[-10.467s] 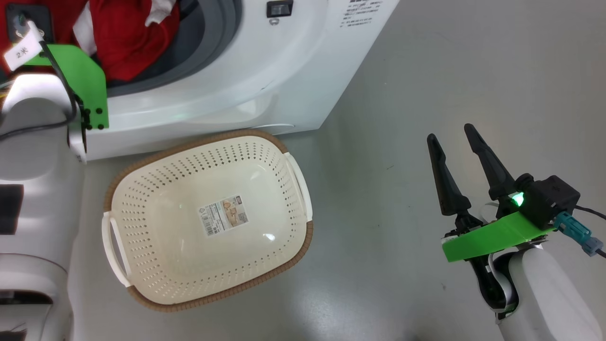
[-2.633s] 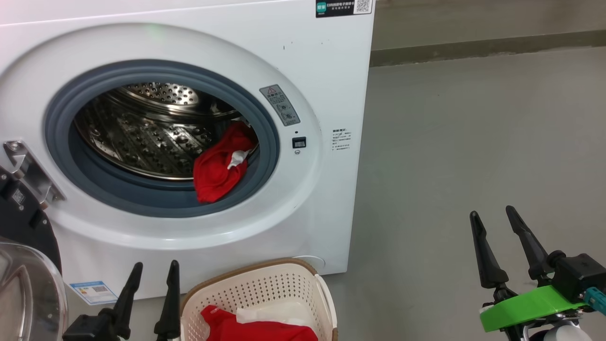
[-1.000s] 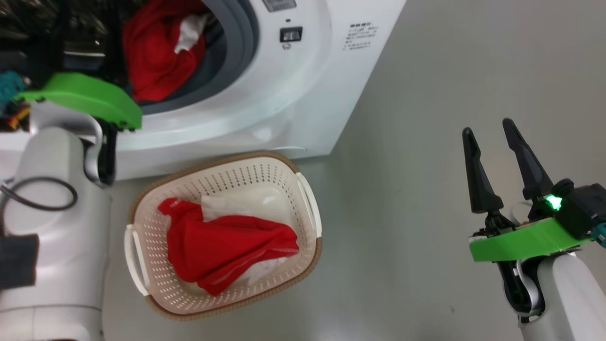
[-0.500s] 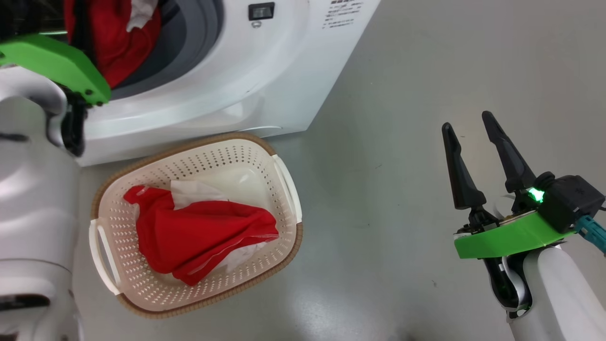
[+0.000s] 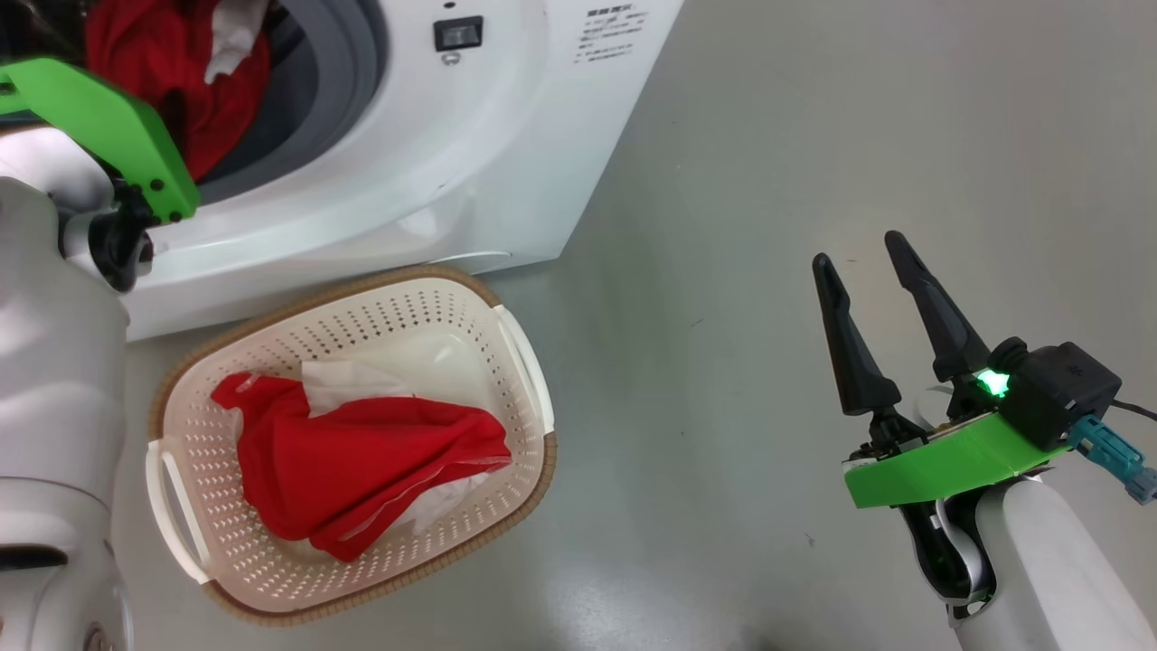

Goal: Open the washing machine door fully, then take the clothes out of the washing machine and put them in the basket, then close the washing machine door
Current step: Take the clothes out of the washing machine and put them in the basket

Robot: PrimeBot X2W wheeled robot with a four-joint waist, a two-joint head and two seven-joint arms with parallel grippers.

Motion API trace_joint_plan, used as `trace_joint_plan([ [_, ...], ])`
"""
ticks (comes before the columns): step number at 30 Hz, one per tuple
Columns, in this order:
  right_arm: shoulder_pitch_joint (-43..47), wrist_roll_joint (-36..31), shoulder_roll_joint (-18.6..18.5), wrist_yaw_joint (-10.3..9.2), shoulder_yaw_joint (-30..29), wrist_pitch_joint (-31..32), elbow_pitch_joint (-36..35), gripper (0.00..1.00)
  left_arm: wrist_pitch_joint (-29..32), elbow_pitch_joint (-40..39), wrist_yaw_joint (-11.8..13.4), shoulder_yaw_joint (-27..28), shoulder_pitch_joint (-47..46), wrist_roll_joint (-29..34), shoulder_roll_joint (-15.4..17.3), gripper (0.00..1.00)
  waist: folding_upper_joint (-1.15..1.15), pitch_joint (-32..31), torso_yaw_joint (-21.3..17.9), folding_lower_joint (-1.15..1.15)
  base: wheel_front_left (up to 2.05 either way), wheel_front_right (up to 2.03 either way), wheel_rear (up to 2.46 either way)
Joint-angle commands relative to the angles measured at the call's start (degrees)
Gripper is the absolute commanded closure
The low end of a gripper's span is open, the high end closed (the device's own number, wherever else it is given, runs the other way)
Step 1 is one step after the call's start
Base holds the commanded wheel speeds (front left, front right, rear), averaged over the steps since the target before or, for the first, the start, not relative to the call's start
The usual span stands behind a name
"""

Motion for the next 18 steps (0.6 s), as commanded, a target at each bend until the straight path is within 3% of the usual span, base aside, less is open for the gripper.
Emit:
trace_joint_plan([
  [1, 0.5, 0.5, -0.5, 0.36, 1.4, -0.4, -1.2, 0.00, 1.4, -1.0, 0.8, 0.1, -0.1, 0.3, 2.7, 0.00, 0.00, 0.0, -0.5, 0.00, 0.00, 0.00, 0.00],
  [6, 0.5, 0.9, -0.7, 0.36, 1.3, -0.4, -1.2, 0.00, 4.7, -0.8, 0.8, -0.6, 0.8, 0.1, 2.6, 0.00, 0.00, 0.2, -1.1, 0.00, 0.00, 0.00, 0.00],
  [7, 0.5, 0.9, -0.7, 0.36, 1.3, -0.4, -1.2, 0.00, 4.8, -0.8, 0.8, -0.7, 0.9, 0.0, 2.6, 0.56, 0.00, 0.3, -1.1, 0.00, 0.00, 0.00, 0.00],
  [8, 0.5, 1.0, -0.7, 0.36, 1.3, -0.4, -1.1, 0.00, 4.7, -0.8, 0.7, -0.9, 0.9, 0.0, 2.6, 1.00, 0.00, 0.3, -1.1, 0.00, 0.00, 0.00, 0.00],
  [12, 0.4, 1.0, -0.5, 0.36, 1.3, -0.4, -0.9, 0.00, 4.1, -0.8, 0.3, -1.4, 1.1, 0.0, 2.5, 1.00, 0.00, 0.5, -1.0, 0.00, 0.00, 0.00, 0.00],
  [18, 0.1, 1.2, -0.5, 0.36, 0.9, -0.4, -0.5, 0.00, -3.6, -2.5, 0.5, -1.8, 1.3, -0.1, 2.8, 1.00, 0.00, 0.5, -0.3, 0.00, 0.00, 0.00, 0.00],
])
